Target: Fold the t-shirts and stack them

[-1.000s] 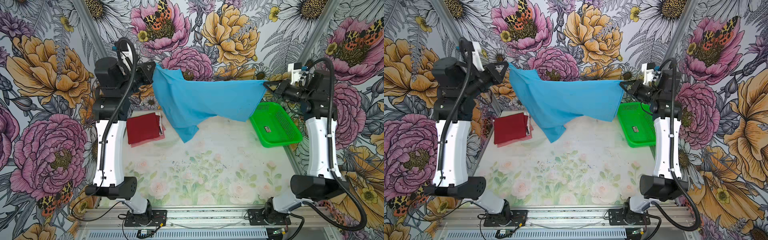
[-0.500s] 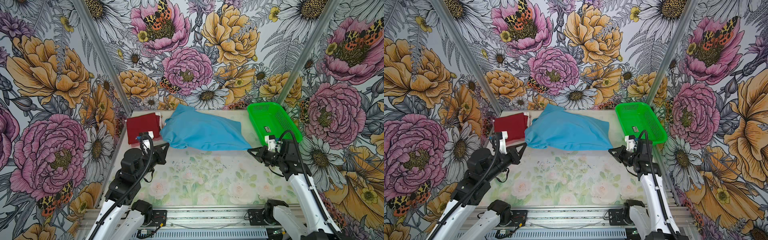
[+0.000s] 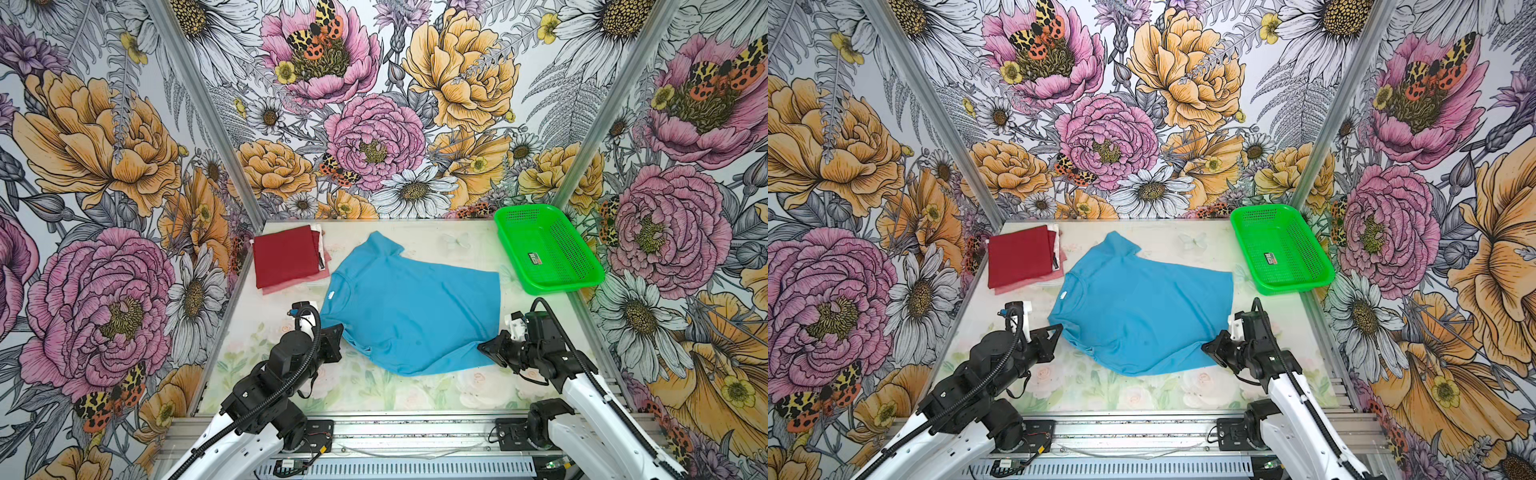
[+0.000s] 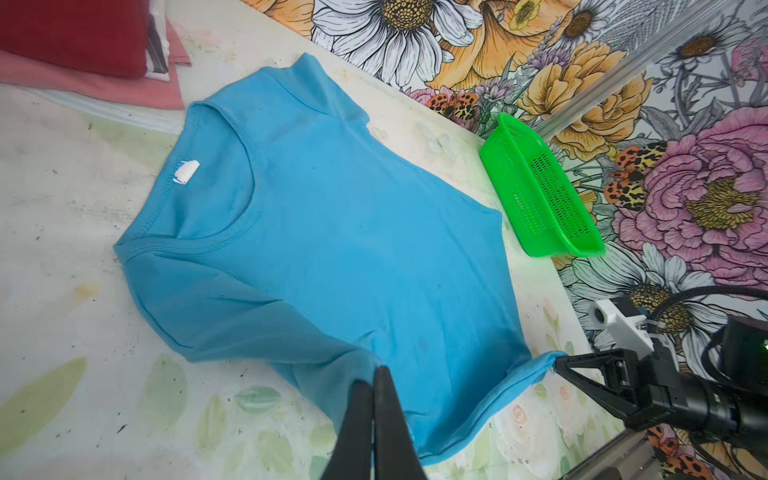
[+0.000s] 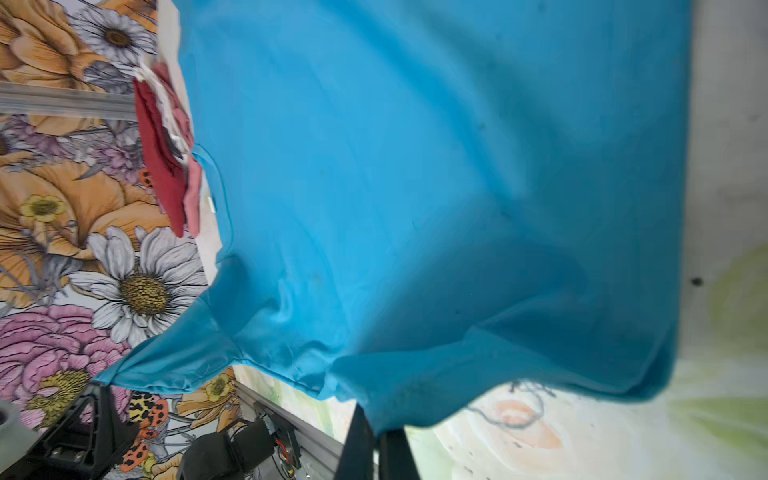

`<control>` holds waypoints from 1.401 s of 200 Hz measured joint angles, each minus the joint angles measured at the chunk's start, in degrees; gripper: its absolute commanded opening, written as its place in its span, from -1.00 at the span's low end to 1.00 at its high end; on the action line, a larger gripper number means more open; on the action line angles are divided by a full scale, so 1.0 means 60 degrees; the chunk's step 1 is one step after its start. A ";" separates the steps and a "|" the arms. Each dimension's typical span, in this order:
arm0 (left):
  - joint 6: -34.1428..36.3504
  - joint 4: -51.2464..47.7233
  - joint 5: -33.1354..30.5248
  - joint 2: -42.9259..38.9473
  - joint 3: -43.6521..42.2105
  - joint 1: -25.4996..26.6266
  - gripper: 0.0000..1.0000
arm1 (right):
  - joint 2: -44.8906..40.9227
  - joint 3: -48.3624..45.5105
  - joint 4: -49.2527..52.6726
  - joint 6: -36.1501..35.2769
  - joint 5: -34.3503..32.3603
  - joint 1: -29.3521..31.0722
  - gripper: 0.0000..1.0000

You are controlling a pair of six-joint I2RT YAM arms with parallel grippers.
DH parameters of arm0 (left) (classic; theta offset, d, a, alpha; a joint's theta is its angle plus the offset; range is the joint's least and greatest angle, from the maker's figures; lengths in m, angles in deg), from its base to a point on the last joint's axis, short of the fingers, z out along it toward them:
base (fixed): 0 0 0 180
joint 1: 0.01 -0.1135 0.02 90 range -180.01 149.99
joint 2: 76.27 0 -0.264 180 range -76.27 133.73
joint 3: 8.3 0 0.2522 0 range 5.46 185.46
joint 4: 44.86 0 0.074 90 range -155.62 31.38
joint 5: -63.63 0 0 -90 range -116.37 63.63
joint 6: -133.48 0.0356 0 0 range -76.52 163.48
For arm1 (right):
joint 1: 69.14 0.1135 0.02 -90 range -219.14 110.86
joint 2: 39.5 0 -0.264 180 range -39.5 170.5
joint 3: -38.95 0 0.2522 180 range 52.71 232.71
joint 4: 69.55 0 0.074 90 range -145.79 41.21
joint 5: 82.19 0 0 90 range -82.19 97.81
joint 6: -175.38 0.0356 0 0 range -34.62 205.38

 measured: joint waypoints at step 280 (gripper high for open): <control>0.2572 0.4051 0.3242 1.1023 0.4594 -0.3231 -1.00 | 0.5785 0.3173 -0.0175 -0.1872 -0.2251 -0.1450 -1.00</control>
